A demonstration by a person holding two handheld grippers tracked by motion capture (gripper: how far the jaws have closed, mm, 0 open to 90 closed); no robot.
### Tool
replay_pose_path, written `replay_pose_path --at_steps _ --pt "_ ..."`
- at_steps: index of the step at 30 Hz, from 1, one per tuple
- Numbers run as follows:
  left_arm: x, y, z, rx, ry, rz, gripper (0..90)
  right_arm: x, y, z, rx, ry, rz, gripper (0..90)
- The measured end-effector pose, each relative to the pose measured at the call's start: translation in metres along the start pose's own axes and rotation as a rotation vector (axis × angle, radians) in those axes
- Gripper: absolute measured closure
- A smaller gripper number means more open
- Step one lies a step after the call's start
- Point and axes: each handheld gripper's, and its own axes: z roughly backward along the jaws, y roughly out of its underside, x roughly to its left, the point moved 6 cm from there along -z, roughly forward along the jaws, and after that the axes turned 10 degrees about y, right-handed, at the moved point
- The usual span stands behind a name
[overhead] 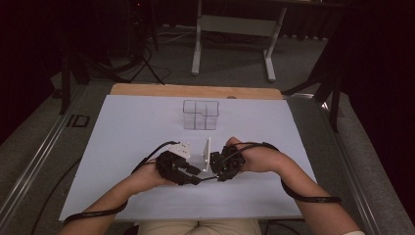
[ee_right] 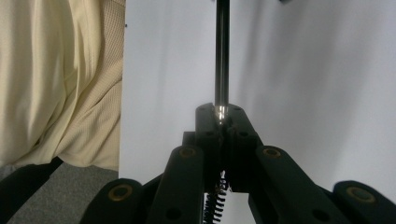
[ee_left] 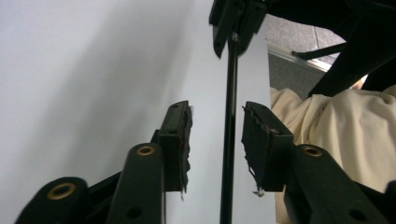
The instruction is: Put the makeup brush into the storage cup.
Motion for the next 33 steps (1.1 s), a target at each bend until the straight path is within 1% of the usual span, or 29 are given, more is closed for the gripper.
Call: replay_pose_path --at_steps 1,2,3,5,6,7,8,9,10,11,12,13,15,16,17,18,19,20,23,24,25,26,27,28,29,30,31,32,33 --pt "0.001 -0.001 -0.001 0.017 -0.006 -0.005 66.3 0.0 -0.001 -0.001 -0.003 -0.001 0.0 85.8" --pt "0.001 -0.003 -0.002 0.033 0.003 0.001 66.4 -0.001 -0.001 -0.001 0.005 0.01 0.006 85.8" --pt "0.002 -0.004 -0.003 0.051 0.0 0.0 66.4 -0.001 -0.001 -0.001 0.008 0.011 0.008 85.8" --pt "0.003 -0.006 -0.006 0.076 0.012 0.006 70.6 -0.002 0.0 -0.002 0.011 0.014 0.02 85.8" --pt "0.003 -0.006 -0.006 0.076 0.012 0.006 70.9 -0.001 0.0 -0.002 0.015 0.009 0.014 85.8" --pt "0.004 -0.008 -0.007 0.126 0.021 -0.008 71.1 -0.001 0.0 -0.002 0.016 0.006 0.009 85.8" --pt "0.003 -0.009 -0.009 0.123 0.02 0.001 72.5 -0.001 -0.001 -0.002 0.007 0.014 0.012 85.8" --pt "0.004 -0.011 -0.01 0.131 0.026 0.0 72.5 -0.001 -0.001 -0.001 0.005 0.014 0.01 85.8" --pt "0.004 -0.012 -0.01 0.146 0.034 -0.006 73.6 0.0 -0.001 0.0 0.018 0.021 -0.004 85.8" --pt "0.005 -0.013 -0.01 0.157 0.039 -0.016 75.3 0.002 -0.001 0.0 0.02 0.01 0.002 85.8" --pt "0.005 -0.015 -0.011 0.14 0.039 -0.003 76.3 0.001 -0.002 -0.001 0.005 0.01 0.016 85.8" --pt "0.006 -0.015 -0.011 0.145 0.034 -0.01 77.3 -0.001 -0.002 -0.002 -0.016 0.02 0.037 85.8" --pt "0.007 -0.016 -0.01 0.135 0.031 -0.019 77.4 -0.001 -0.001 -0.001 -0.022 0.032 0.043 85.8" --pt "0.007 -0.017 -0.011 0.118 0.032 -0.016 77.3 -0.002 -0.001 -0.001 -0.031 0.038 0.049 85.8" --pt "0.007 -0.017 -0.01 0.102 0.04 -0.023 77.2 0.001 0.001 0.002 -0.002 0.036 0.005 85.8" --pt "0.007 -0.018 -0.01 0.085 0.039 -0.018 77.2 -0.001 0.0 0.002 -0.016 0.037 0.016 85.8" --pt "0.007 -0.018 -0.01 0.085 0.039 -0.018 77.2 -0.001 0.0 0.002 -0.016 0.037 0.016 85.8" --pt "0.006 -0.018 -0.009 0.08 0.047 -0.015 77.2 -0.003 0.0 0.003 -0.021 0.067 0.02 85.8" --pt "0.007 -0.016 -0.01 0.086 0.048 -0.008 77.4 -0.003 0.0 0.005 -0.025 0.07 0.024 85.8" --pt "0.007 -0.015 -0.01 0.088 0.047 -0.009 80.1 -0.003 0.0 0.005 -0.022 0.069 0.025 85.8" --pt "0.007 -0.015 -0.01 0.089 0.054 -0.007 80.5 -0.003 -0.001 0.004 -0.022 0.072 0.025 85.7" --pt "0.007 -0.015 -0.01 0.092 0.053 -0.006 80.5 -0.003 -0.001 0.004 -0.024 0.069 0.028 85.7" --pt "0.007 -0.015 -0.01 0.089 0.054 -0.005 82.8 -0.002 -0.001 0.004 -0.025 0.066 0.031 85.7" --pt "0.007 -0.014 -0.01 0.084 0.056 -0.001 82.8 -0.001 -0.001 0.004 -0.024 0.051 0.032 85.8" --pt "0.008 -0.014 -0.01 0.082 0.057 0.002 82.7 -0.001 -0.001 0.004 -0.033 0.048 0.038 85.8" --pt "0.008 -0.014 -0.01 0.078 0.059 0.007 82.8 -0.002 -0.002 0.004 -0.038 0.053 0.042 85.7" --pt "0.009 -0.013 -0.011 0.083 0.044 0.008 82.8 -0.002 -0.002 0.004 -0.049 0.051 0.048 85.7" --pt "0.009 -0.013 -0.012 0.084 0.043 0.01 82.6 -0.004 -0.003 0.005 -0.058 0.069 0.052 85.7" --pt "0.008 -0.012 -0.013 0.084 0.049 0.016 82.9 -0.003 -0.002 0.007 -0.042 0.072 0.031 85.8"
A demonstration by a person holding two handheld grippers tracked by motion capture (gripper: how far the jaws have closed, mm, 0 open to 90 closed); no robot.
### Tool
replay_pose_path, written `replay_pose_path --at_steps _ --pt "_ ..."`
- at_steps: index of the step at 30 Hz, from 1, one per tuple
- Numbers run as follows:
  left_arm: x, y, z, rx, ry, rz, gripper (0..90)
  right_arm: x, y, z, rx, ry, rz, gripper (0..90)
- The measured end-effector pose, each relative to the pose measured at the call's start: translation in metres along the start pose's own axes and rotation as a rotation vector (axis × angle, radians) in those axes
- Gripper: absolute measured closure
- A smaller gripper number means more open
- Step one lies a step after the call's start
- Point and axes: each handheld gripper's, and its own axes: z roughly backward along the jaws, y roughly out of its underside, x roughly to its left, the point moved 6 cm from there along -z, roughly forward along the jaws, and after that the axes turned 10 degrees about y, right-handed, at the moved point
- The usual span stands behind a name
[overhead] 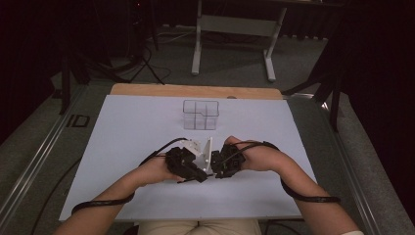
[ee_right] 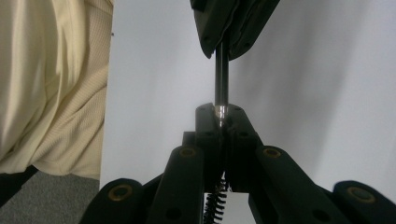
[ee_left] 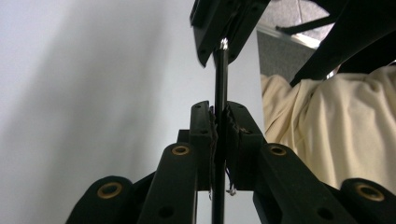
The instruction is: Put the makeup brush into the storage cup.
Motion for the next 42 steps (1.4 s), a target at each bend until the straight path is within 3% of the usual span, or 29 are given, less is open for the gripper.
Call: replay_pose_path --at_steps 5,9,11,13,14,15,16,17,18,23,25,29,31,32,35,36,40,42 --pt "0.0 0.0 -0.003 0.014 -0.001 -0.005 85.5 0.001 0.001 0.001 0.017 0.007 0.002 85.7" --pt "-0.003 -0.002 -0.005 -0.053 0.013 0.036 86.1 -0.002 0.0 0.001 -0.023 0.02 0.014 85.5" --pt "-0.003 -0.002 -0.005 -0.053 0.013 0.036 86.2 -0.002 0.0 0.001 -0.03 0.006 0.018 85.5" --pt "-0.002 -0.001 -0.005 -0.051 0.009 0.01 86.4 -0.002 -0.001 0.001 -0.039 0.025 0.019 83.9" --pt "0.003 0.003 0.002 0.047 0.023 -0.073 86.4 -0.003 -0.002 0.001 -0.046 0.031 0.019 81.8" --pt "-0.001 0.0 -0.004 -0.034 0.012 -0.006 86.4 -0.004 -0.004 0.001 -0.075 0.027 0.029 79.3" --pt "0.001 0.002 -0.001 -0.004 0.005 -0.042 86.4 -0.003 -0.003 0.003 -0.066 0.03 0.004 78.0" --pt "0.0 0.001 -0.002 -0.011 0.014 -0.036 86.4 -0.003 -0.004 0.004 -0.068 0.04 0.002 75.9" --pt "0.002 0.002 0.0 0.002 0.003 -0.062 86.4 -0.003 -0.004 0.005 -0.07 0.04 0.001 75.4" --pt "0.003 0.003 0.0 -0.012 -0.008 -0.072 86.4 -0.004 -0.005 0.009 -0.085 0.057 -0.003 70.9" --pt "0.005 0.006 -0.001 -0.034 -0.026 -0.086 86.4 -0.008 -0.005 0.016 -0.11 0.06 -0.041 68.6" --pt "0.006 0.009 -0.001 -0.035 -0.031 -0.084 86.4 -0.011 -0.003 0.021 -0.113 0.067 -0.069 66.4" --pt "0.009 0.012 0.002 -0.068 -0.058 -0.079 86.4 -0.014 0.0 0.025 -0.129 0.078 -0.094 64.2" --pt "0.009 0.012 0.004 -0.084 -0.053 -0.068 86.4 -0.016 0.0 0.026 -0.143 0.076 -0.113 64.2" --pt "0.01 0.012 0.005 -0.09 -0.061 -0.068 86.4 -0.02 0.002 0.03 -0.169 0.085 -0.145 63.9" --pt "0.012 0.013 0.009 -0.12 -0.087 -0.06 86.4 -0.025 0.004 0.035 -0.186 0.069 -0.214 63.3" --pt "0.015 0.015 0.014 -0.162 -0.112 -0.057 86.5 -0.035 0.008 0.044 -0.255 0.093 -0.312 63.6" --pt "0.016 0.015 0.016 -0.182 -0.113 -0.052 86.5 -0.039 0.01 0.049 -0.294 0.13 -0.345 62.6"
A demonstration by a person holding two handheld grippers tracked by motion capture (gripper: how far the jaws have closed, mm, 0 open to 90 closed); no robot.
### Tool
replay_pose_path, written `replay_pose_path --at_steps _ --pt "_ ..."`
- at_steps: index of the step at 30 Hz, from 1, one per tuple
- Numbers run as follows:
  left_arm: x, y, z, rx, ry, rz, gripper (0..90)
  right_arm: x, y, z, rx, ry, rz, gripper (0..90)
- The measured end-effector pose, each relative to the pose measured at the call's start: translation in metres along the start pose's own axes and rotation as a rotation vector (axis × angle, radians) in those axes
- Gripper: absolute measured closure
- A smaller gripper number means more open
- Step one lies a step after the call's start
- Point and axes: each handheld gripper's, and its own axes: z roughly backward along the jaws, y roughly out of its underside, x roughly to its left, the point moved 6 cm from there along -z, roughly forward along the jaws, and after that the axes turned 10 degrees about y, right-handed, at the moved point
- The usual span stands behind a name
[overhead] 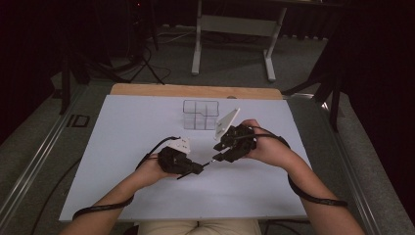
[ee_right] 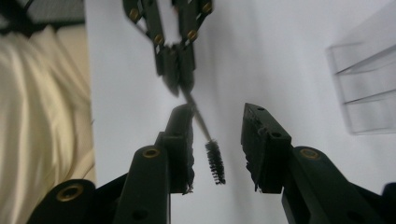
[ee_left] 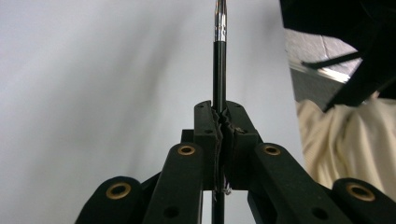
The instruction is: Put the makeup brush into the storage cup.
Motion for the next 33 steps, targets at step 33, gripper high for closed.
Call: replay_pose_path --at_steps 33 --pt "0.01 -0.008 0.025 -0.406 -0.153 0.021 86.5 -0.019 0.023 0.014 -0.613 0.123 -0.501 61.4"
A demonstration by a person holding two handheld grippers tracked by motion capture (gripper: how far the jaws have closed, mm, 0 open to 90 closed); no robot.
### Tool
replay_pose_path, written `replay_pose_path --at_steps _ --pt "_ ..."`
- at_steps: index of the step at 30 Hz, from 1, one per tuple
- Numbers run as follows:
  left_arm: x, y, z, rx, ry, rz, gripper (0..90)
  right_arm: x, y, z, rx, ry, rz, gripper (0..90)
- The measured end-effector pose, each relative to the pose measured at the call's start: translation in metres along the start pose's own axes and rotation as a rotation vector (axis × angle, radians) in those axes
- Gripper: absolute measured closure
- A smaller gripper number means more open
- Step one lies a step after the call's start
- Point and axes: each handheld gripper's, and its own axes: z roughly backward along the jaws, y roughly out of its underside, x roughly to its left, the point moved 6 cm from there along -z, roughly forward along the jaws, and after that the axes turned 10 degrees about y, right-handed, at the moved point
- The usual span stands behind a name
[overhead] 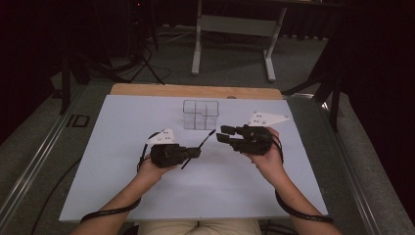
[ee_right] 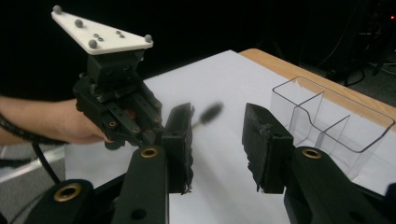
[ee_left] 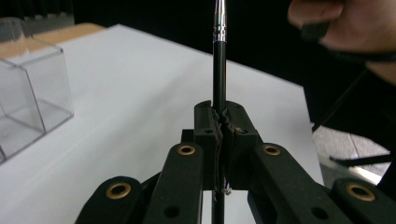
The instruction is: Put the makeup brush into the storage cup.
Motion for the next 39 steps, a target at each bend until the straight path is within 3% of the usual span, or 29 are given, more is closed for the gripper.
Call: replay_pose_path --at_steps 2,3,5,9,13,16,18,20,21,24,28,33,35,39 --pt "0.0 0.0 0.0 0.0 0.0 0.0 86.4 0.0 0.002 -0.001 -0.005 -0.006 -0.014 61.4" --pt "-0.001 -0.002 0.001 -0.027 0.005 -0.026 86.4 0.002 0.007 -0.005 0.003 -0.019 -0.039 61.4" --pt "-0.003 -0.002 0.0 -0.03 0.012 -0.039 86.4 0.003 0.011 -0.009 0.001 -0.026 -0.052 61.6" --pt "-0.005 -0.003 -0.003 -0.05 0.026 -0.055 86.4 0.009 0.016 -0.016 0.002 -0.075 -0.093 62.1" --pt "-0.007 -0.004 -0.004 -0.06 0.037 -0.077 86.4 0.016 0.018 -0.023 -0.008 -0.106 -0.098 63.3" --pt "-0.008 -0.005 -0.005 -0.069 0.044 -0.09 86.4 0.019 0.016 -0.025 -0.015 -0.105 -0.104 67.9" --pt "-0.009 -0.005 -0.005 -0.074 0.052 -0.089 86.5 0.02 0.014 -0.026 -0.019 -0.118 -0.108 76.0" --pt "-0.009 -0.005 -0.005 -0.074 0.052 -0.089 86.4 0.021 0.013 -0.026 -0.023 -0.124 -0.106 76.0" --pt "-0.009 -0.004 -0.006 -0.074 0.062 -0.082 86.4 0.023 0.012 -0.026 -0.016 -0.132 -0.107 82.6" --pt "-0.01 -0.003 -0.007 -0.052 0.063 -0.09 86.3 0.023 0.011 -0.028 0.009 -0.162 -0.129 85.1" --pt "-0.009 0.0 -0.009 -0.023 0.082 -0.082 86.1 0.024 0.011 -0.029 0.031 -0.171 -0.116 85.7" --pt "-0.009 0.001 -0.011 0.011 0.096 -0.044 84.7 0.026 0.012 -0.03 0.082 -0.178 -0.077 85.9" --pt "-0.009 0.001 -0.012 0.028 0.091 -0.035 76.3 0.026 0.011 -0.03 0.093 -0.176 -0.056 85.9" --pt "-0.008 0.004 -0.011 0.05 0.081 -0.012 72.2 0.025 0.007 -0.027 0.107 -0.175 -0.032 85.9"
